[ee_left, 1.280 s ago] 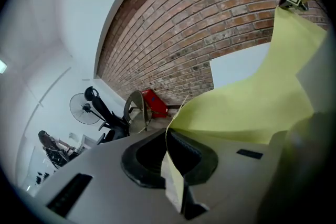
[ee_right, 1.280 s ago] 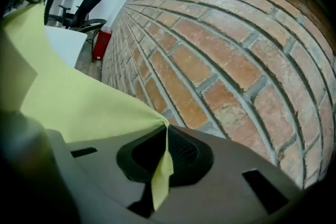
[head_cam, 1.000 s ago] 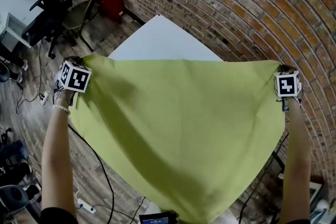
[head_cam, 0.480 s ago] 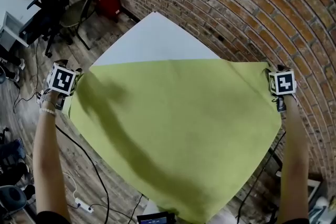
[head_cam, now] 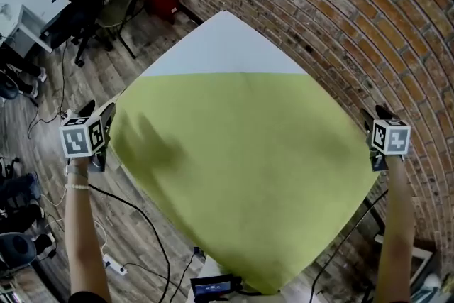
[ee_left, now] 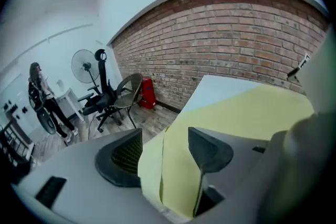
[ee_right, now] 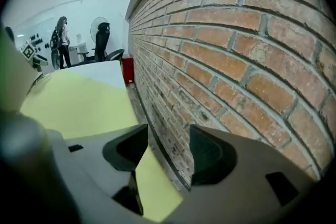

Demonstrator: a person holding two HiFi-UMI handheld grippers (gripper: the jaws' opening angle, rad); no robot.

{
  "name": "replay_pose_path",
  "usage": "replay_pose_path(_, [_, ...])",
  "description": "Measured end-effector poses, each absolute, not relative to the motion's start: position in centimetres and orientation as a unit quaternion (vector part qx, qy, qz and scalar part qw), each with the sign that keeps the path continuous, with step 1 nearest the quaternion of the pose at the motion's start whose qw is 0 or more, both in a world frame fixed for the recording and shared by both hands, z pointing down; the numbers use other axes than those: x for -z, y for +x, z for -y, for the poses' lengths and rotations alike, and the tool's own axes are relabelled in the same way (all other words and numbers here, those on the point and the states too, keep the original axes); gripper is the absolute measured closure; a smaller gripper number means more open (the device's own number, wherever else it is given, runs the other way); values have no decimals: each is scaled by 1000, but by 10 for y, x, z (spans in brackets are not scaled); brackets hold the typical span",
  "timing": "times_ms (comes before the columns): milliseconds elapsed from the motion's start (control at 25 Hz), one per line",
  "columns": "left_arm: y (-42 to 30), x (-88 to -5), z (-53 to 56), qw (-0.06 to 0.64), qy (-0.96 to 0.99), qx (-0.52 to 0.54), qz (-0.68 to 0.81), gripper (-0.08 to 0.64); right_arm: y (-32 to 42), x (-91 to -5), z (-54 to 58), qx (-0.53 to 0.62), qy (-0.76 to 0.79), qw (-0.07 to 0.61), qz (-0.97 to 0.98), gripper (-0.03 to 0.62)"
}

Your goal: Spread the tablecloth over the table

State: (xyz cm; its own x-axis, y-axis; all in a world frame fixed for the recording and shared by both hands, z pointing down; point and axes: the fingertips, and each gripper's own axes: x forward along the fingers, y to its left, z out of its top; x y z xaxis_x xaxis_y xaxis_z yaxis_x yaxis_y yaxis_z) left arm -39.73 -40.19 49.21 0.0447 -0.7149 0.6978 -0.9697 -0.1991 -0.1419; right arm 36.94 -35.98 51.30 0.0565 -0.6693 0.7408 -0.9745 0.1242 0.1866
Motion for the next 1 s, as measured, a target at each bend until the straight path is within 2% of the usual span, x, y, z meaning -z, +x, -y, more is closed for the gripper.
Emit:
replay_pose_path(160, [-383, -501, 330, 229, 691, -298, 618, 279, 356, -528, 318, -224, 615, 358, 666, 341])
replay_pose_path(360, [-340, -536, 247, 265, 680, -311, 609, 279, 333, -549, 272, -243, 588, 345, 690, 341])
replay_pose_path(640, [-308, -570, 210, 309, 657, -303, 617, 282, 307, -567, 233, -260, 566, 339, 705, 344])
replay_pose_path(880, [-299, -570, 211, 310, 662, -298, 614, 351, 304, -572, 226, -278, 573, 320, 702, 375])
replay_pose_path(1000, [-297, -569, 212, 298, 665, -308, 611, 383, 297, -572, 228, -275, 568, 328, 703, 415])
